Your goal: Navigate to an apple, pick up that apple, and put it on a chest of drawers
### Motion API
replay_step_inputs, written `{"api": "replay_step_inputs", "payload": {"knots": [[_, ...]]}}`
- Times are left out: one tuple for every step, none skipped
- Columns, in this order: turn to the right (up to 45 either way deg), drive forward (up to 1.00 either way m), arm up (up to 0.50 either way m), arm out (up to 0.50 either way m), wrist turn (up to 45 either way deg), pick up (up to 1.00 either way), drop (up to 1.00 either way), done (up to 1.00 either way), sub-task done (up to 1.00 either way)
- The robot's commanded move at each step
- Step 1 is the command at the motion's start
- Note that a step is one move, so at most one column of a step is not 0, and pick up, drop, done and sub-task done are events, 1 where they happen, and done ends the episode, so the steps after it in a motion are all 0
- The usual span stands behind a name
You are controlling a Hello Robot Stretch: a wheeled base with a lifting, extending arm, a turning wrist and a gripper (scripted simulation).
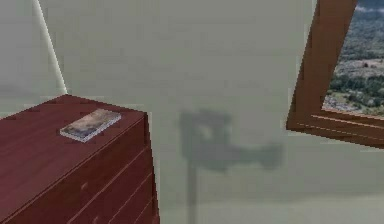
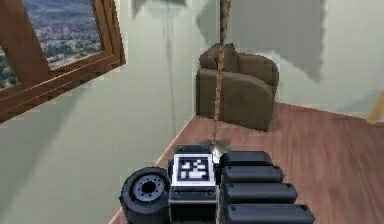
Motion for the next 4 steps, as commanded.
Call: {"api": "replay_step_inputs", "payload": {"knots": [[45.0,0.00,0.00,0.00,0.0,0.00,0.00,0.00,0.00],[6.0,0.00,0.00,0.00,0.0,0.00,0.00,0.00,0.00],[-45.0,0.00,0.00,0.00,0.0,0.00,0.00,0.00,0.00],[-21.0,0.00,0.00,0.00,0.0,0.00,0.00,0.00,0.00]]}}
